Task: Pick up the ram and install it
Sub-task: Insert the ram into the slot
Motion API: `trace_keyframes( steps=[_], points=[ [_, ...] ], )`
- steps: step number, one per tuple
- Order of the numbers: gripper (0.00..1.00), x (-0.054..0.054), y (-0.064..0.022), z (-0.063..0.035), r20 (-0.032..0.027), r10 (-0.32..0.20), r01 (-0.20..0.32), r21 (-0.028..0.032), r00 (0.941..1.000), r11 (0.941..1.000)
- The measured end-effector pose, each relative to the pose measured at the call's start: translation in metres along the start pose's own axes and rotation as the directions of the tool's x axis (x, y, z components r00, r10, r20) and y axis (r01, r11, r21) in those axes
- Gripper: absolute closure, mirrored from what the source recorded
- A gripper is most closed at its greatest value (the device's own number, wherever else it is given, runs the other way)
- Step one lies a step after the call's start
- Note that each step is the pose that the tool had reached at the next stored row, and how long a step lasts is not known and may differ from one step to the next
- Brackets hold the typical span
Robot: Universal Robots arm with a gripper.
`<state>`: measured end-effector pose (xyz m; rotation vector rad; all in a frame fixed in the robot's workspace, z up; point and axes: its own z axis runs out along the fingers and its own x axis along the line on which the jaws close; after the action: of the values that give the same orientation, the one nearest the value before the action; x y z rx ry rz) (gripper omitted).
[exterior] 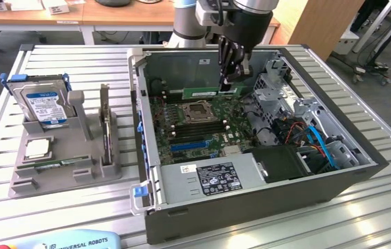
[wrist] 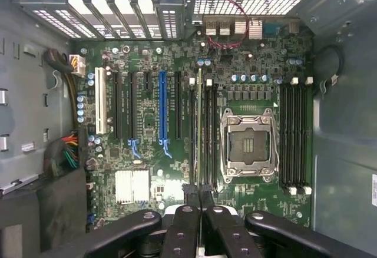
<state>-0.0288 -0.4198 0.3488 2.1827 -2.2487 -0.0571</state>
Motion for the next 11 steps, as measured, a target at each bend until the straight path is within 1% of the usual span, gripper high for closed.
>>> trace_keyframes(
  steps=[6,7,8,9,11],
  points=[
    [0.88,0.0,-0.0003,0.0101,0.0003,0.004,-0.004,0.0005,1.0,1.0],
    [0.88,-0.001,-0.0004,0.0146,0.0003,0.005,-0.005,0.0007,1.0,1.0],
    [0.88,-0.001,-0.0007,0.0231,0.0003,0.005,-0.005,0.0045,1.0,1.0],
    [0.88,-0.001,-0.0007,0.0233,0.0004,0.005,-0.005,0.0063,1.0,1.0],
    [0.88,-0.001,-0.0007,0.0234,0.0006,0.005,-0.005,0.0064,1.0,1.0]
  ],
)
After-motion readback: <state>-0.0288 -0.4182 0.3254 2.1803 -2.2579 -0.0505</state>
